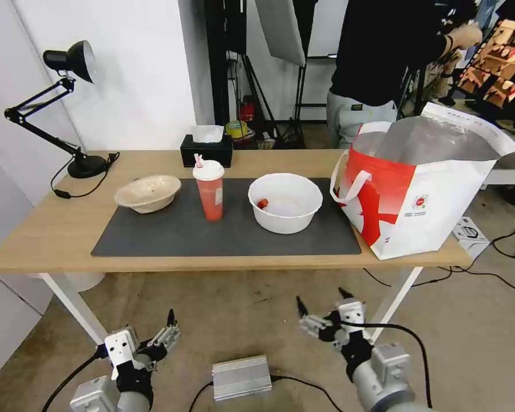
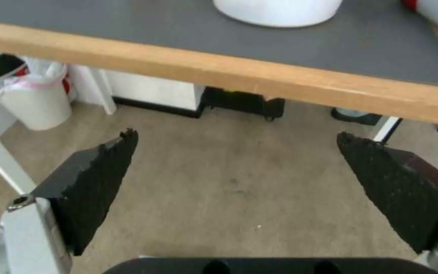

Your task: Pick up the trash from the table and place it into the takeout bag.

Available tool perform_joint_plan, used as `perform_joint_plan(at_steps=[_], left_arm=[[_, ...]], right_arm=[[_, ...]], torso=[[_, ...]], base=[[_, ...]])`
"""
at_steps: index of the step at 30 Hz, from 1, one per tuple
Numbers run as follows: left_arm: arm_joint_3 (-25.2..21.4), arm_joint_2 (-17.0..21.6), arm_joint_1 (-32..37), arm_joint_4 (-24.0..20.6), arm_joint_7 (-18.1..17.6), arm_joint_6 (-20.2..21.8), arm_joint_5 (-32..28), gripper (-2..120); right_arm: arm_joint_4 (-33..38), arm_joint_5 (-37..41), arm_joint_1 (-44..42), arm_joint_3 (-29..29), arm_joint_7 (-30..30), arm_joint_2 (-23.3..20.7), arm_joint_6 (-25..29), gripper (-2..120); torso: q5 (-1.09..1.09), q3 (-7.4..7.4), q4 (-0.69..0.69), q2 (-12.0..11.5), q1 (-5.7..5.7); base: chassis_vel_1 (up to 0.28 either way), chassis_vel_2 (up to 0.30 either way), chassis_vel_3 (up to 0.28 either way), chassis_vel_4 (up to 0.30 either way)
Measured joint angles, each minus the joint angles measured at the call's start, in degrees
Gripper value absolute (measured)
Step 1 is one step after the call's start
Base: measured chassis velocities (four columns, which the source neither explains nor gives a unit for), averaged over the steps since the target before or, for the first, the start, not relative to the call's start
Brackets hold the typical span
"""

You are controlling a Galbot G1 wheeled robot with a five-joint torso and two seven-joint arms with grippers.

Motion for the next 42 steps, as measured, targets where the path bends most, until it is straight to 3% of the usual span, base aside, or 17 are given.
perform_joint_plan(at_steps=[15,21,23,32,42], left_arm=[[-0.6,-0.1,0.8,-0.1,1.9,-2.5,0.7,100],[-0.7,-0.1,1.1,-0.3,3.9,-5.5,2.3,100],[-0.7,-0.1,1.5,-0.3,6.3,-8.3,4.0,100],[-0.8,0.0,1.6,-0.2,11.3,-11.5,5.7,100],[-1.0,0.1,1.0,-0.1,12.5,-12.6,5.8,100]], right_arm=[[4.1,0.1,-0.5,1.2,0.0,-1.5,0.3,100],[4.6,0.3,-0.9,1.9,-0.3,-2.0,0.8,100],[4.7,0.5,-1.1,2.5,-1.3,-2.5,2.4,100],[4.7,0.9,-1.2,3.3,-3.0,-3.0,5.7,100],[4.6,0.9,-0.8,3.6,-3.7,-3.4,8.4,100]], torso=[[-0.01,0.00,-0.02,0.0,0.00],[0.00,0.00,-0.02,0.0,0.00],[0.00,0.00,-0.01,0.0,0.00],[0.00,0.00,-0.02,0.0,0.00],[0.00,0.00,-0.01,0.0,0.00]], base=[[0.000,0.000,0.000,0.000],[0.000,0.000,0.000,0.000],[0.000,0.000,0.000,0.000],[0.000,0.000,0.000,0.000],[0.000,0.000,0.000,0.000]])
